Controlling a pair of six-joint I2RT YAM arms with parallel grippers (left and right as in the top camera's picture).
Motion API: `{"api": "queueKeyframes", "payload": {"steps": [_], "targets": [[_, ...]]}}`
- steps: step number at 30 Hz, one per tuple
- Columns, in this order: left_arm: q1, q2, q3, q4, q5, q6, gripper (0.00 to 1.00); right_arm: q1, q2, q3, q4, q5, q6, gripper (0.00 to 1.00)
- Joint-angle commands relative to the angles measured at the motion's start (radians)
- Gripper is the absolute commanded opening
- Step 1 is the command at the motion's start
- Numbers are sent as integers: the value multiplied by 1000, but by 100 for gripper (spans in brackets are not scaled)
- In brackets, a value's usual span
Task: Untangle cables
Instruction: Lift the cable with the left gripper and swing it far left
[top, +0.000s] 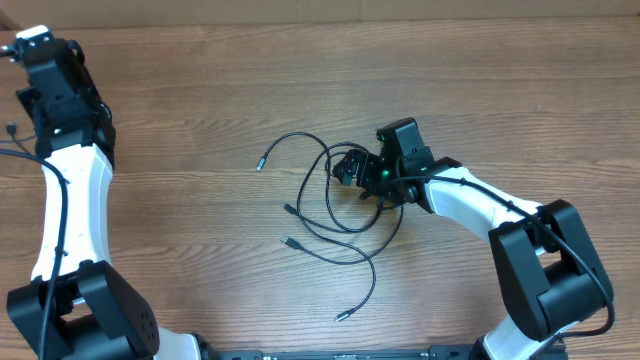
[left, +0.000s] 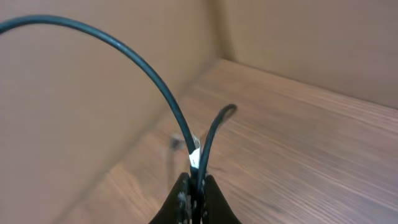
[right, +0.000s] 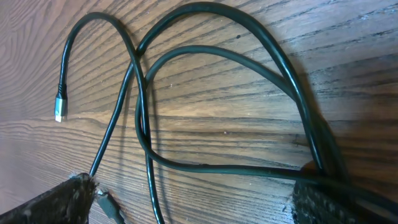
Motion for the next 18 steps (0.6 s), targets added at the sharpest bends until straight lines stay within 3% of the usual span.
{"api": "queueKeyframes", "payload": {"steps": [1, 6, 11, 18], "targets": [[7, 8, 7, -38, 121, -97, 4, -3, 25, -19, -9, 35, 1, 100], [14, 19, -7, -104, 243, -269, 4, -3, 25, -19, -9, 35, 1, 100], [15, 84, -15, -94, 463, -272, 4, -3, 25, -19, -9, 35, 1, 100], [33, 187, -15, -131, 402, -233, 4, -3, 25, -19, -9, 35, 1, 100]]}}
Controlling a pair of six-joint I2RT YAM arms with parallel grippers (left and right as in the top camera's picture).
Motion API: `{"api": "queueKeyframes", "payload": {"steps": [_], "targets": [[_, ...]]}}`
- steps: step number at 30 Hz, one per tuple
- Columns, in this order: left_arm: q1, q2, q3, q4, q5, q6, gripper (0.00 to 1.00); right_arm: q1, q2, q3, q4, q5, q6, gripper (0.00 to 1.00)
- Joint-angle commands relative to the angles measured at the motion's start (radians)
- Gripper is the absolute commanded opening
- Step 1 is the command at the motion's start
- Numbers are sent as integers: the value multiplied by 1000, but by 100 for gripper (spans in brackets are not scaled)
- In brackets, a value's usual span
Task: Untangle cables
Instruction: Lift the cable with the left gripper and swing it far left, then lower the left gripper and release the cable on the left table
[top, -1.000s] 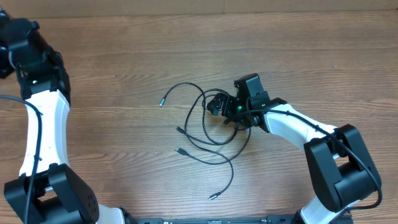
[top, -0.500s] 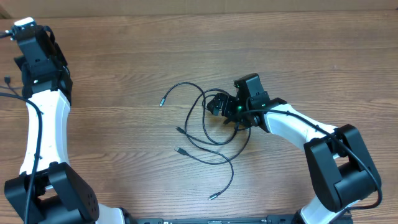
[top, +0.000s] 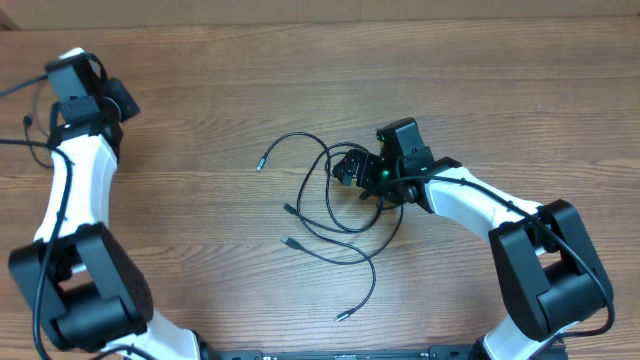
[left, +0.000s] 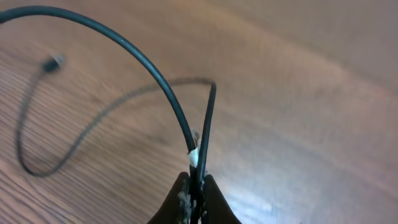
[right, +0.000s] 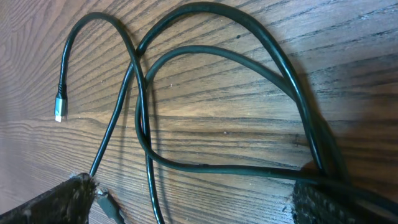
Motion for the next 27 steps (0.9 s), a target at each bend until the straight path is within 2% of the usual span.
{"api": "queueKeyframes", "payload": {"steps": [1, 10, 12, 13, 15, 16, 18, 21, 24, 27], "targets": [[23, 56, -6, -19, 8, 14, 4, -3, 25, -19, -8, 34, 1, 100], [89, 116, -6, -53, -14, 39, 5, -3, 25, -19, -8, 34, 1, 100], [100, 116, -6, -58, -14, 39, 9, -3, 25, -19, -8, 34, 1, 100], [103, 116, -6, -61, -14, 39, 13, -3, 25, -19, -8, 34, 1, 100], [105, 116, -6, -68, -14, 39, 33, -3, 25, -19, -8, 34, 1, 100], [105, 116, -6, -69, -14, 39, 54, -3, 25, -19, -8, 34, 1, 100], [105, 116, -6, -70, -11, 38, 77, -3, 25, -19, -8, 34, 1, 100], [104, 116, -6, -78, -10, 38, 85, -3, 25, -19, -8, 34, 1, 100], [103, 116, -6, -88, -6, 38, 86, -3, 25, -19, -8, 34, 1, 100], [103, 116, -6, -109, -6, 39, 100, -3, 25, -19, -8, 34, 1, 100]]}}
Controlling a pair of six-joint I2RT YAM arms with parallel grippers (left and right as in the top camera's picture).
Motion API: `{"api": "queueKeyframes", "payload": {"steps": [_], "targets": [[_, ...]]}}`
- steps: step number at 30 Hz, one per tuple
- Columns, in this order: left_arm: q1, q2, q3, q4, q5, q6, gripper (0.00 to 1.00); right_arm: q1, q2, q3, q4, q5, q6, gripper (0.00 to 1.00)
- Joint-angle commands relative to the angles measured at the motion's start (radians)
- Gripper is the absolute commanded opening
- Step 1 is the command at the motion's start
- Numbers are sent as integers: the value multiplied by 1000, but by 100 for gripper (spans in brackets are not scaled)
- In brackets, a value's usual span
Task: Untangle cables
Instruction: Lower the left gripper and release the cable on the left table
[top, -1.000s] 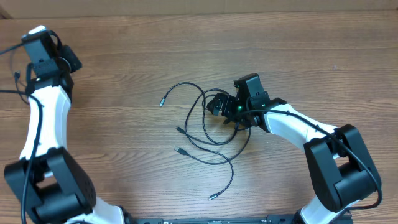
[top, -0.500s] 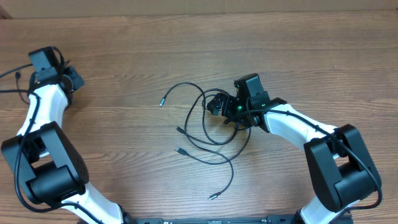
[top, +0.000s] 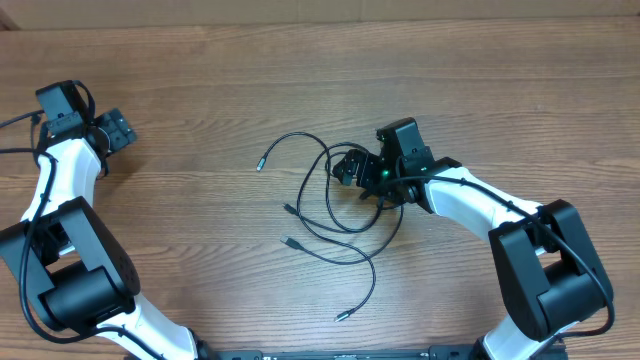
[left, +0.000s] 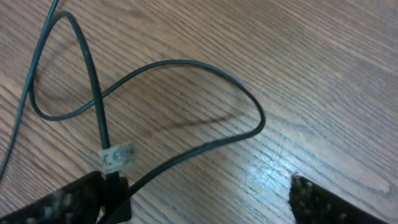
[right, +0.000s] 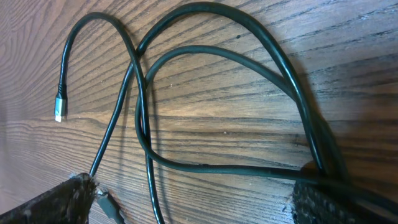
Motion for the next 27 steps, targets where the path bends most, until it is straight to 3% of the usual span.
{"api": "queueKeyframes", "payload": {"steps": [1, 3, 4, 5, 7, 10, 11, 12, 15, 16, 18, 27], "targets": [[-3, 4, -2, -19, 2, 6, 100, -3, 25, -19, -8, 35, 0, 100], [-4, 4, -2, -41, 1, 6, 97, -3, 25, -19, -8, 35, 0, 100], [-4, 4, -2, -50, 1, 8, 89, -3, 25, -19, -8, 35, 0, 100], [-4, 5, -2, -59, 2, 15, 76, -3, 25, -19, -8, 35, 0, 100], [-4, 7, -2, -72, 1, 21, 36, -3, 25, -19, -8, 35, 0, 100], [-4, 10, -2, -76, 2, 20, 27, -3, 25, -19, -8, 35, 0, 100], [-5, 10, -2, -77, 4, 20, 27, -3, 25, -19, -8, 35, 0, 100], [-5, 10, -2, -78, 5, 19, 37, -3, 25, -19, -8, 35, 0, 100], [-5, 10, -2, -81, 5, 21, 80, -3, 25, -19, -8, 35, 0, 100], [-5, 10, -2, -84, 6, 21, 87, -3, 25, -19, -8, 35, 0, 100], [-5, 10, -2, -87, 16, 21, 94, -3, 25, -19, -8, 35, 0, 100], [-6, 10, -2, -152, 248, 18, 98, -3, 25, -19, -8, 35, 0, 100]]}}
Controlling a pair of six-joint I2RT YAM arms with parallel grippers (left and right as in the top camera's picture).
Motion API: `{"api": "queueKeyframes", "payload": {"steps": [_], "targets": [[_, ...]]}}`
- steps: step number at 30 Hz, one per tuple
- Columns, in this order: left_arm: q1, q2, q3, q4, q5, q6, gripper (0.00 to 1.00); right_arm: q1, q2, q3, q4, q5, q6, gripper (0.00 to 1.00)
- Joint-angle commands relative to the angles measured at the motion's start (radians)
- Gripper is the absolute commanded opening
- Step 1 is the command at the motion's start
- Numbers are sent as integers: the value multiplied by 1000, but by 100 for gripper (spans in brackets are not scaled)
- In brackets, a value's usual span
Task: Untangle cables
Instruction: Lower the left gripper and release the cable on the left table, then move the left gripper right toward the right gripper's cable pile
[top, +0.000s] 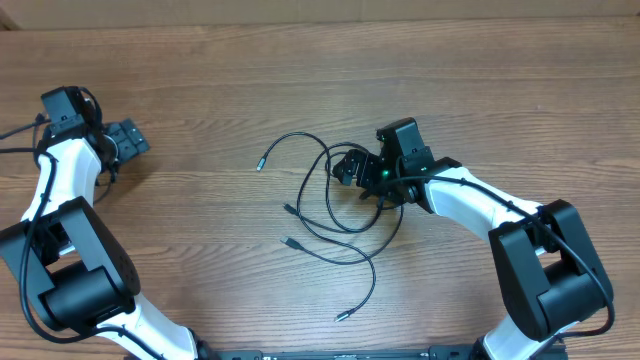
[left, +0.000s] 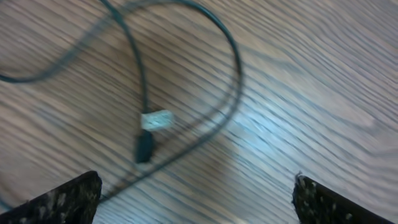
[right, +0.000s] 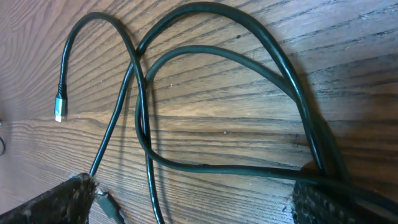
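A tangle of thin black cables lies mid-table, one silver-tipped plug out to its left. My right gripper is open, set down on the tangle. Its right finger rests on the bunched strands. At the table's far left, another black cable with a white tag lies loose on the wood. It looks blurred in the left wrist view. My left gripper is open just short of that cable, with nothing between its fingers. Overhead, the left gripper points right.
The wooden table stretches between the two cable spots. A cardboard wall runs along the back edge. Further plugs of the tangle lie toward the table's front.
My open left gripper has shifted a little to the right, and the tagged cable now lies further from its fingers. The right gripper and the tangle have not moved.
My left gripper was shut on the tagged cable, holding it up by the back left corner. It then held the cable over the table. Later it was open with the cable lying on the wood, and now stands a little off it. The right gripper stayed on the tangle.
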Motion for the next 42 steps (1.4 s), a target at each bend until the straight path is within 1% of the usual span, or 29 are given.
{"api": "queueKeyframes", "payload": {"steps": [1, 5, 8, 13, 19, 32, 39, 42], "targets": [[-5, 10, -2, -22, 159, 0, 99, -3, 25, -19, -9, 35, 1, 100], [-23, 10, -2, -71, 262, -4, 100, -3, 25, -19, -9, 35, 1, 100], [-52, 10, -2, -119, 300, -4, 99, -3, 25, -19, -9, 35, 1, 100], [-129, 10, -2, -213, 304, -4, 99, -3, 25, -19, -9, 35, 1, 100], [-242, 10, -3, -285, 303, -3, 100, -3, 25, -19, -9, 35, 1, 100], [-488, 10, -73, -290, 300, -3, 100, -3, 25, -19, -9, 35, 1, 100], [-592, 10, -74, -287, 301, -4, 100, -3, 25, -19, -9, 35, 1, 100], [-634, 10, -74, -263, 299, -3, 99, -3, 25, -19, -9, 35, 1, 100]]}}
